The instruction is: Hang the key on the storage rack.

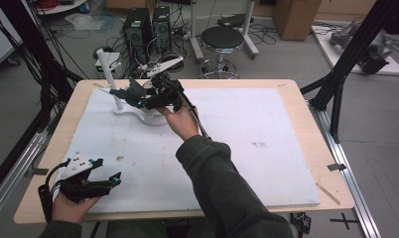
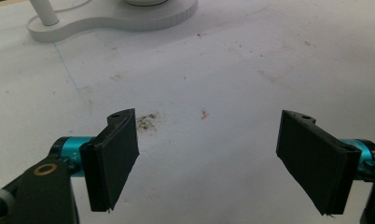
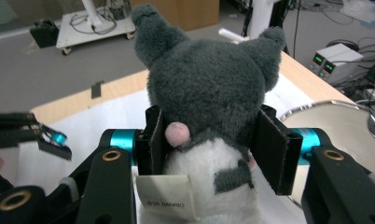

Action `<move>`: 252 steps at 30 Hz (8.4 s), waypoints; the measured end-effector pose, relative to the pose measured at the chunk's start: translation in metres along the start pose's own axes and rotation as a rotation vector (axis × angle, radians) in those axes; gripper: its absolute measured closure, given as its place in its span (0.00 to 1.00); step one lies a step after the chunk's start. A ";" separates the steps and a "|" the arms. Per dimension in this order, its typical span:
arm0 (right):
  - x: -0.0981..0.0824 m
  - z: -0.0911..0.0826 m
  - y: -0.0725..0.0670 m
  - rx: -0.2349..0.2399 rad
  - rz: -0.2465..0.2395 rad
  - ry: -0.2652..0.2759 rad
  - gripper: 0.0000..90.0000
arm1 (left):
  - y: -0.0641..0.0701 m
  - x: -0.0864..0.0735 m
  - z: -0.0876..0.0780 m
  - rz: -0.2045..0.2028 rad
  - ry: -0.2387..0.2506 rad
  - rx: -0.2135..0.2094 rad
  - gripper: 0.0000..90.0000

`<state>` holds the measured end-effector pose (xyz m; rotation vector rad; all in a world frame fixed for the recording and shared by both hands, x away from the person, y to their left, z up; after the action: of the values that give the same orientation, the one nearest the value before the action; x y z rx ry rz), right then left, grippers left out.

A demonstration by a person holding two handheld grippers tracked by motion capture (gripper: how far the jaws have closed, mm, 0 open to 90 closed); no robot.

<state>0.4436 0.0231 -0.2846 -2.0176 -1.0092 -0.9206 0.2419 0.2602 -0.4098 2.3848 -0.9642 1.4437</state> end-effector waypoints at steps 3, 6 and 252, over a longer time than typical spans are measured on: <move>0.005 0.006 -0.002 0.001 -0.008 0.003 0.54 | 0.000 0.000 0.000 0.001 -0.001 -0.002 0.23; 0.010 0.011 -0.003 0.002 -0.010 0.006 0.54 | 0.000 0.000 0.000 -0.002 -0.002 0.002 0.23; -0.096 -0.084 0.060 -0.107 0.197 -0.007 0.15 | 0.002 0.003 0.005 0.004 -0.008 -0.010 0.23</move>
<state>0.4275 -0.1071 -0.3361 -2.1659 -0.7619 -0.8784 0.2451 0.2555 -0.4101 2.3849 -0.9761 1.4278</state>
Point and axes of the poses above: each handheld gripper's, and its own axes: z roughly forward along the jaws, x roughly out of its top, y roughly to its right, the point moved 1 cm from there along z, roughly forward along the jaws, and after that the axes turned 12 degrees about z, right-handed, at the moved point
